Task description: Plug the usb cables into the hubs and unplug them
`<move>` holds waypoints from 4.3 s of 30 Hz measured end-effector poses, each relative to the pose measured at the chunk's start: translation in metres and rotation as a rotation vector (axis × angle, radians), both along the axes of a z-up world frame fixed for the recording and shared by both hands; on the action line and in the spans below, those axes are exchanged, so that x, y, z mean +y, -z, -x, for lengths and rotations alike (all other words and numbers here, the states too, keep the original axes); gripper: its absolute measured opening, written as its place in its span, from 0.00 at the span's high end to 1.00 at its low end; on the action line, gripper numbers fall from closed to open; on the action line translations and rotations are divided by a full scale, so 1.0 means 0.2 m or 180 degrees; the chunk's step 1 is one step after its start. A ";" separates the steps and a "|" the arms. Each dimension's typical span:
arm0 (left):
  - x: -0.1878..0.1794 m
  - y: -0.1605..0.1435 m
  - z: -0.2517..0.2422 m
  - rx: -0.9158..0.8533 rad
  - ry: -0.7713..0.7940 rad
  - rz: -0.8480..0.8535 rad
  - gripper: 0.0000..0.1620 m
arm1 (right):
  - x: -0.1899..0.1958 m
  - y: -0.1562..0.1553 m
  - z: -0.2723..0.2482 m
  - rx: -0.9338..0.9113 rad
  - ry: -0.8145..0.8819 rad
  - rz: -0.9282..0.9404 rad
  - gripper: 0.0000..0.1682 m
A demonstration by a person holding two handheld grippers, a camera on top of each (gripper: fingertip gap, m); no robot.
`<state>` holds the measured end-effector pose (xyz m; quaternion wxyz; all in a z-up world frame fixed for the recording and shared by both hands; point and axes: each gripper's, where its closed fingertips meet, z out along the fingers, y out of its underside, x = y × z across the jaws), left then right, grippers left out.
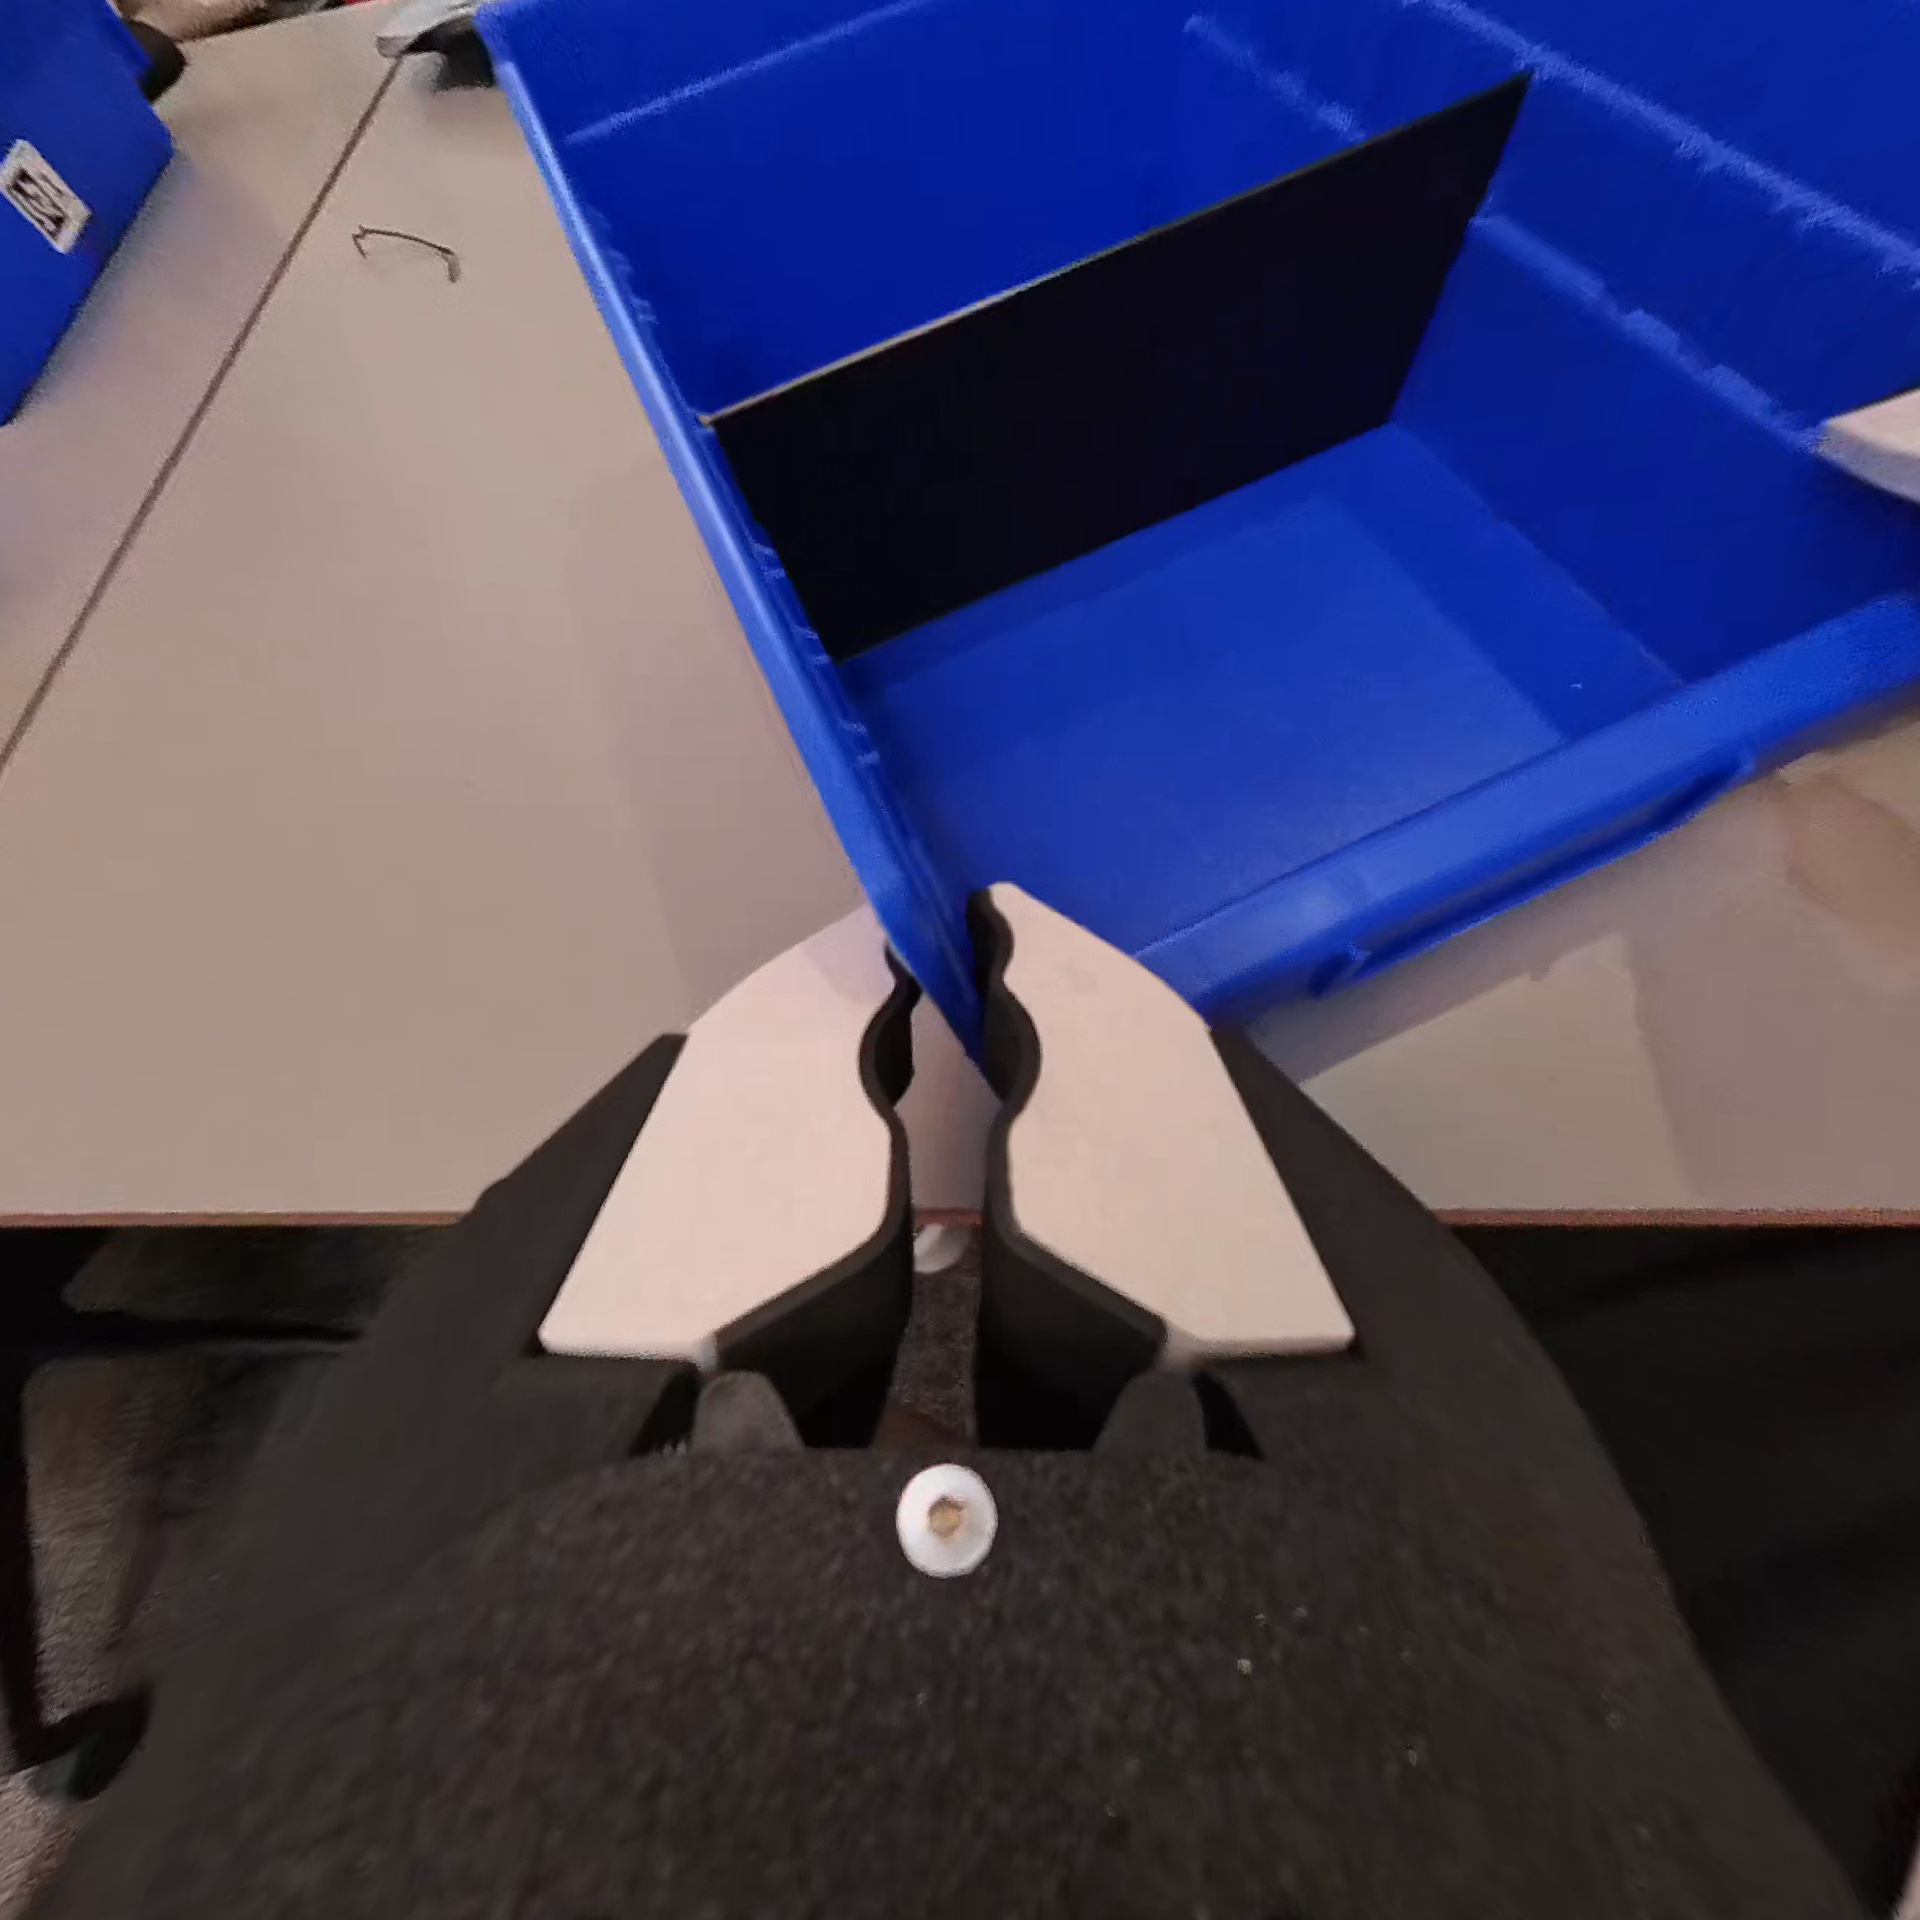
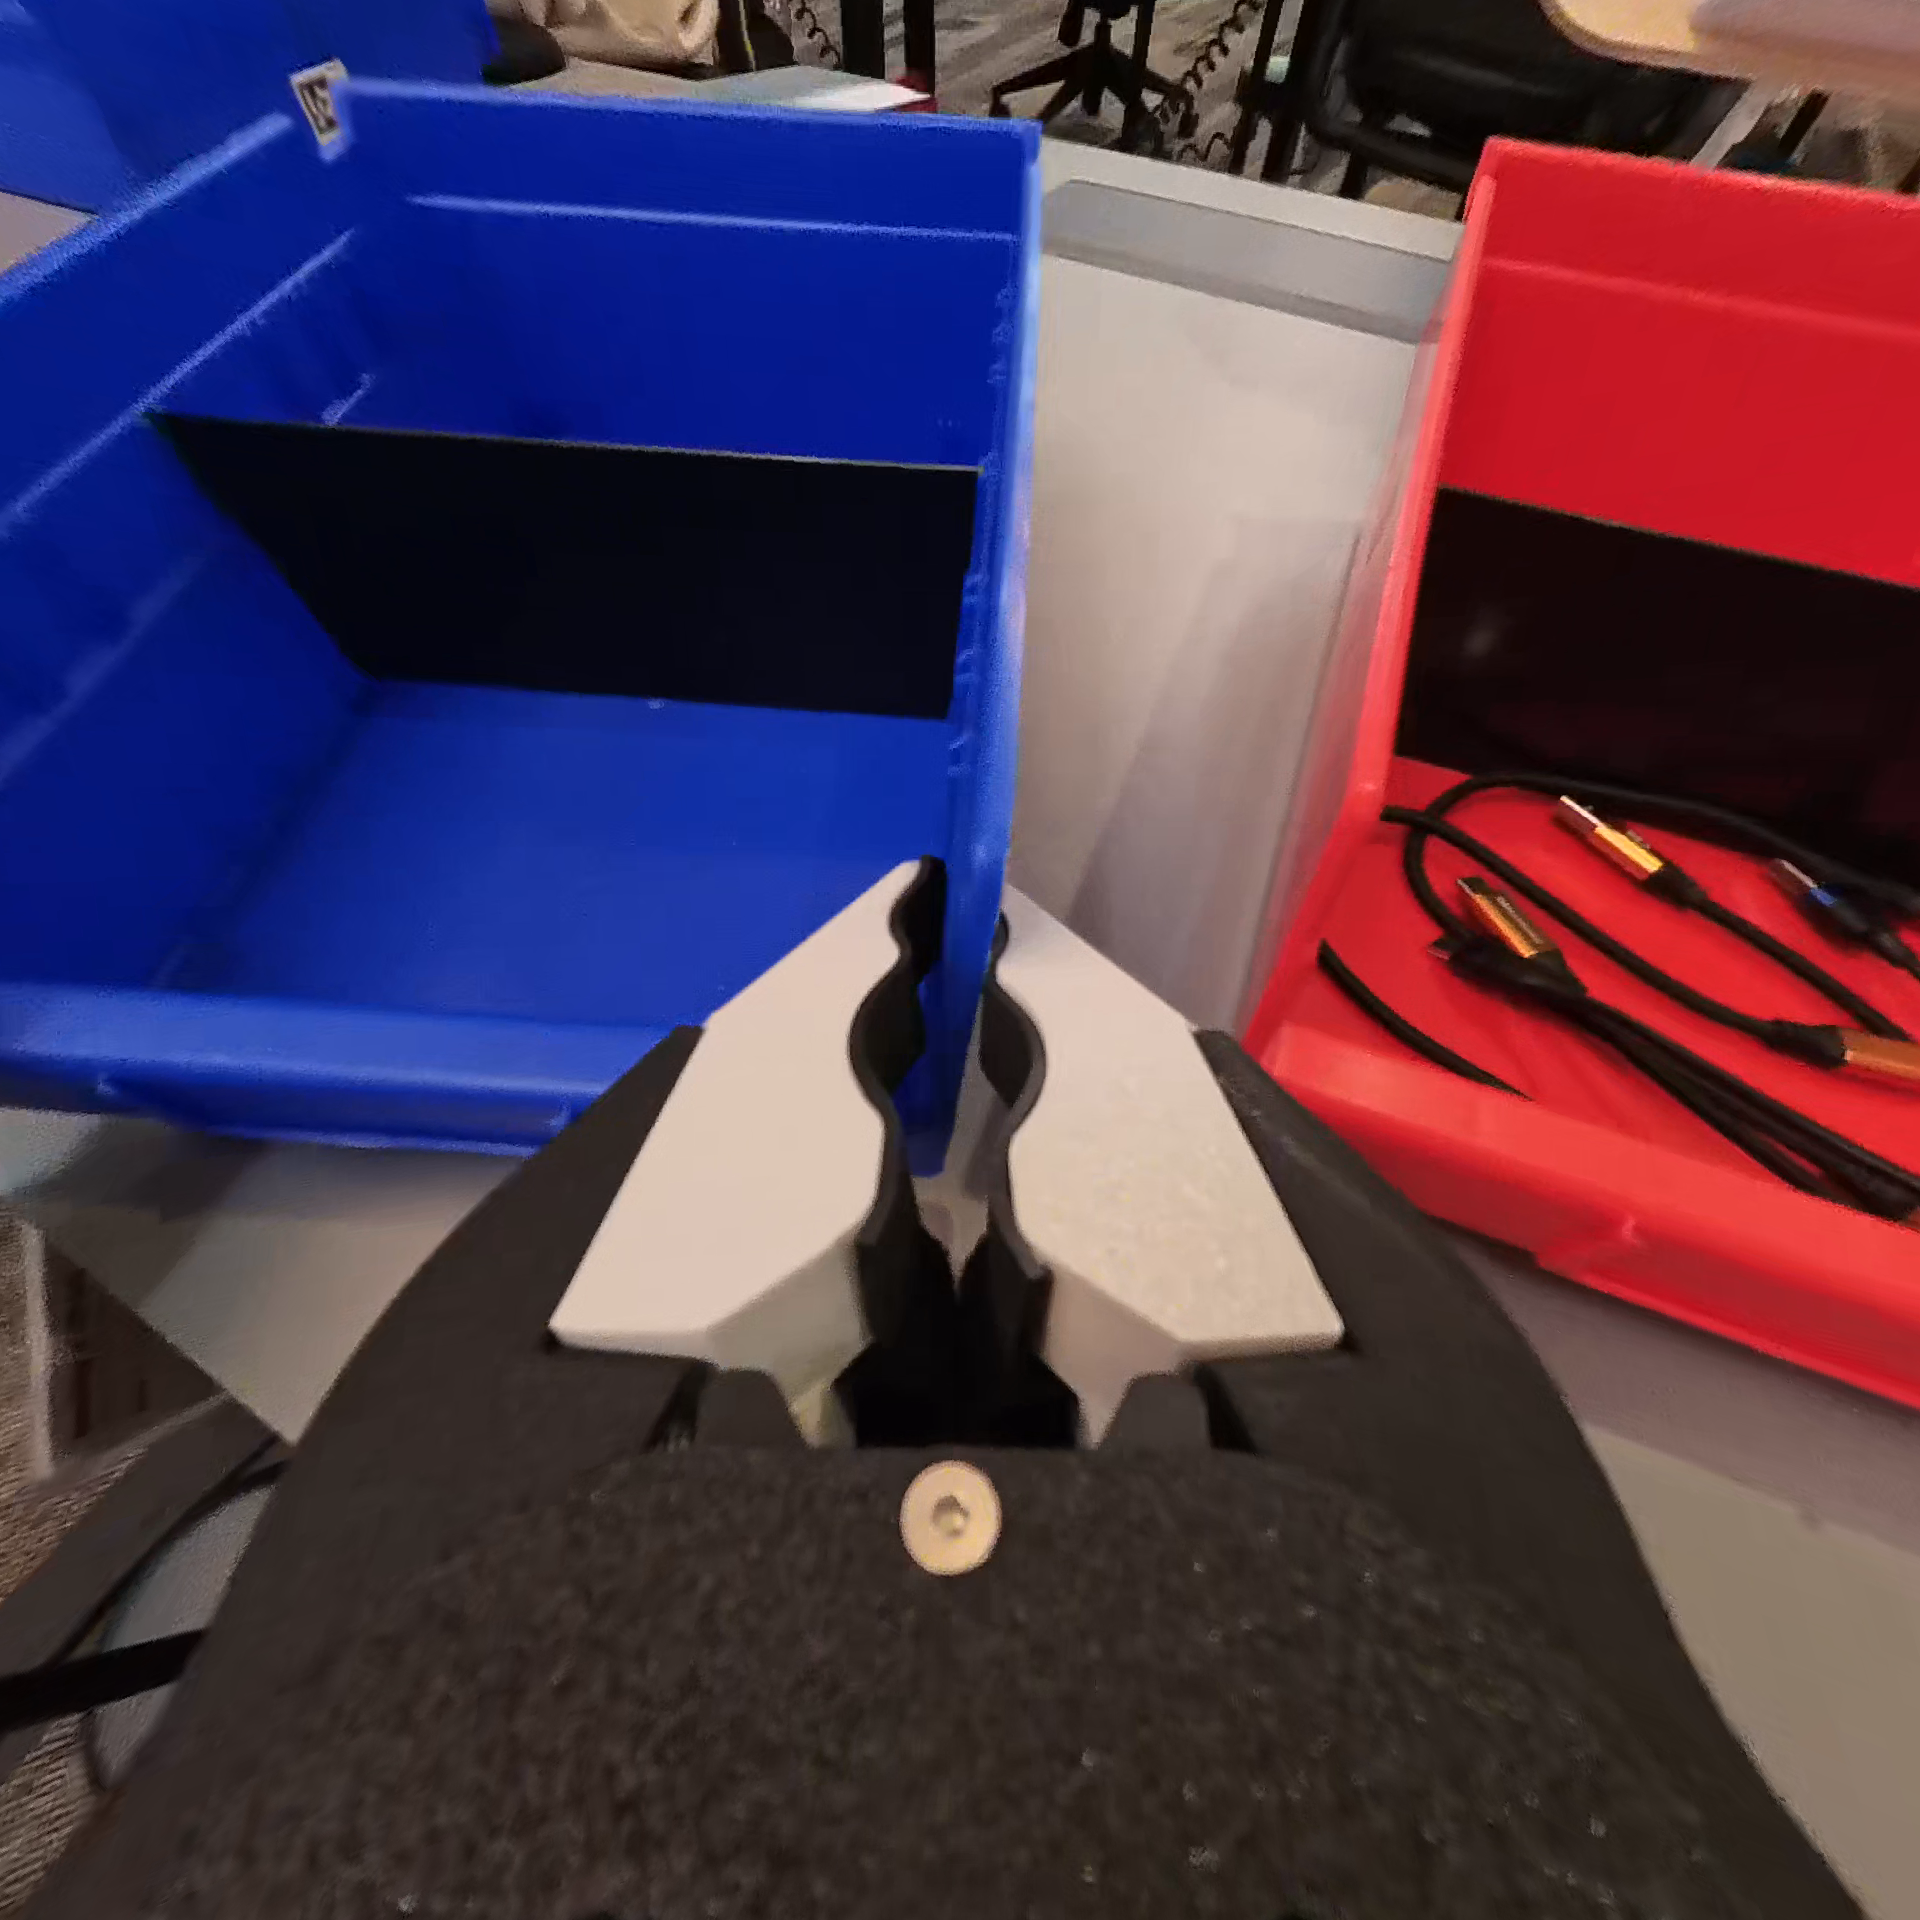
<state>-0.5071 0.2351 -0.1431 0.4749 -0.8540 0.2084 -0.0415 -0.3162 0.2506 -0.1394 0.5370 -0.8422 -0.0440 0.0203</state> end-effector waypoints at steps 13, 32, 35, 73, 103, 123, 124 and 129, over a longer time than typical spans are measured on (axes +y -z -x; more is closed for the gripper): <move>-0.23 -0.71 -0.19 -0.0024 0.0078 -0.1574 0.96 | -0.25 -0.81 -0.22 -0.0193 0.0119 -0.1351 0.99; -0.38 -0.45 -2.71 -0.0226 0.1877 -0.0977 0.95 | -0.88 -0.22 -2.63 0.0639 0.2100 -0.0452 0.98; -0.43 -0.31 -2.78 -0.0295 0.1863 -0.0878 0.95 | -0.92 -0.24 -2.71 0.0501 0.2075 -0.0571 0.99; 0.23 -0.09 -1.25 -0.0482 0.0988 -0.0138 0.97 | -0.20 -0.14 -1.15 -0.0131 0.1146 -0.0335 0.97; 0.70 -0.41 0.12 -0.0531 -0.0568 -0.1220 0.85 | -0.26 -0.23 -0.42 0.0168 -0.1006 -0.0460 0.80; 0.46 -0.21 -0.62 -0.0871 0.0586 -0.0514 0.84 | -0.78 -0.10 -2.25 0.0444 0.1668 -0.0487 0.79; 0.47 -0.20 -0.62 -0.0780 0.0593 -0.0525 0.84 | -0.78 -0.10 -2.25 0.0422 0.1659 -0.0466 0.79; 0.47 -0.18 -0.62 -0.0861 0.0594 -0.0428 0.84 | -0.77 -0.11 -2.20 0.0398 0.1533 -0.0481 0.79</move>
